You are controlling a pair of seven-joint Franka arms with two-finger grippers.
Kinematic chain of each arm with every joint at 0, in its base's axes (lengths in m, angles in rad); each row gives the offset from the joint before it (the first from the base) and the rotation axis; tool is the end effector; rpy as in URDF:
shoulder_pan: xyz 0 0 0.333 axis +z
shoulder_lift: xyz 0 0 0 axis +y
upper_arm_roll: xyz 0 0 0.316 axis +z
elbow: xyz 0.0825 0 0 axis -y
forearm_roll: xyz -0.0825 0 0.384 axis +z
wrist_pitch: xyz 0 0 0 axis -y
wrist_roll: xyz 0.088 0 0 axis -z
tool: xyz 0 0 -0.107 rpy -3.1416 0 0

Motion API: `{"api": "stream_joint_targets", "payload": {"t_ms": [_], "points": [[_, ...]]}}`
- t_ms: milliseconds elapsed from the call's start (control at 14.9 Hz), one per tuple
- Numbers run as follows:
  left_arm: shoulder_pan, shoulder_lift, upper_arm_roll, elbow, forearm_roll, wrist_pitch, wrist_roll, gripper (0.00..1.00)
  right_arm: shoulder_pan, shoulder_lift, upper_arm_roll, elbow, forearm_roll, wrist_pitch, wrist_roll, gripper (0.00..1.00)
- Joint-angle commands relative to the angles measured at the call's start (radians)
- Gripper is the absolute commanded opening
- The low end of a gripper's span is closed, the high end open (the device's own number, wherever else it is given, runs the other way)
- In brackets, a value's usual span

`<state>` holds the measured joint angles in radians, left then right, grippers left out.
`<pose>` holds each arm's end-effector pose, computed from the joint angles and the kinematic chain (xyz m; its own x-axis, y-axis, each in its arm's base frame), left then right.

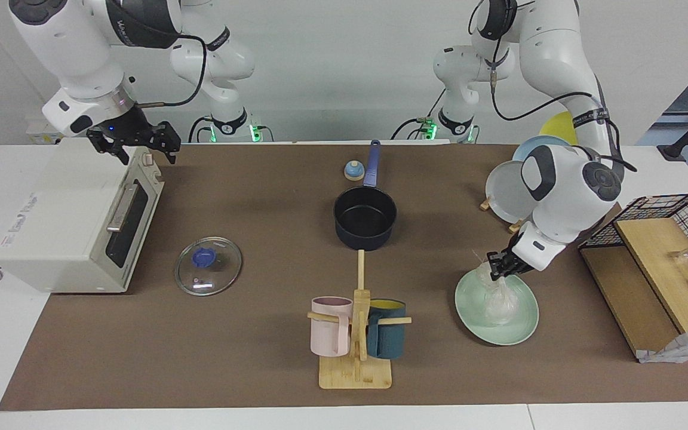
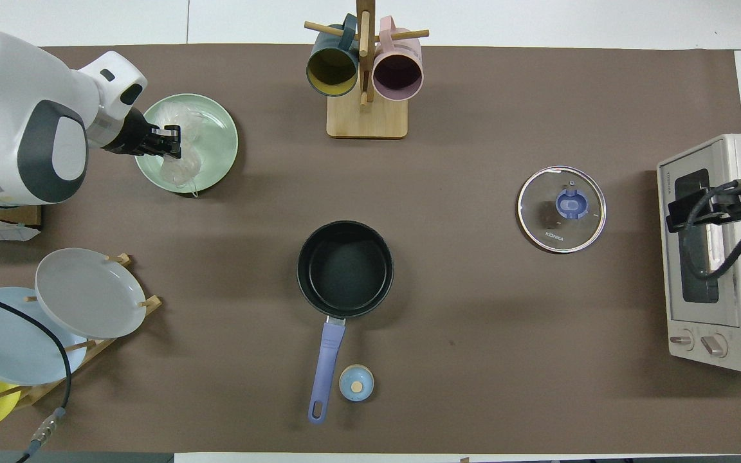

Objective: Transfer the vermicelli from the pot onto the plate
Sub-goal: 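Carry the vermicelli onto the pale green plate with the left gripper, then open the left gripper to release the vermicelli on the plate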

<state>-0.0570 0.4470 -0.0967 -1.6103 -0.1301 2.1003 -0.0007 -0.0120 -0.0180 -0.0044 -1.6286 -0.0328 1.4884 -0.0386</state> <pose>0.6739 -0.1024 0.3744 0.9964 -0.0761 0.0382 -0.0812 -0.9844 0.1561 0.5379 -0.0126 0.6007 0.9922 0.0196 -0.1230 0.0232 -0.9993 0.0280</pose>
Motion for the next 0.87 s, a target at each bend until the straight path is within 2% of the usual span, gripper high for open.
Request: {"api": "stream_joint_targets", "payload": {"t_ms": [0,201,268,335,536,670,804], "points": [[0.008,0.015,-0.006,-0.013,0.023,0.056,0.059,0.0,0.004,-0.019,-0.002,-0.016,0.022,0.018,0.014,1.0],[0.006,0.009,-0.006,-0.057,0.026,0.098,0.073,0.0,-0.006,-0.02,-0.002,-0.013,0.024,0.012,0.009,1.0],[0.003,0.007,-0.006,-0.057,0.026,0.095,0.071,0.23,-0.009,-0.02,-0.005,-0.013,0.024,0.006,0.008,1.0],[-0.003,0.004,-0.005,-0.056,0.026,0.086,0.067,0.99,-0.009,-0.02,-0.011,-0.011,0.024,0.004,0.006,1.0],[0.009,-0.04,-0.005,-0.053,0.026,0.037,0.062,1.0,-0.006,-0.017,-0.011,-0.01,0.022,0.012,0.005,1.0],[0.014,-0.103,0.008,-0.046,0.024,-0.04,0.039,1.0,-0.006,-0.011,-0.011,-0.01,0.024,0.004,0.005,1.0],[0.014,-0.178,0.021,-0.045,0.026,-0.112,-0.068,1.0,-0.005,-0.01,-0.012,-0.01,0.024,0.001,0.005,1.0]]}}
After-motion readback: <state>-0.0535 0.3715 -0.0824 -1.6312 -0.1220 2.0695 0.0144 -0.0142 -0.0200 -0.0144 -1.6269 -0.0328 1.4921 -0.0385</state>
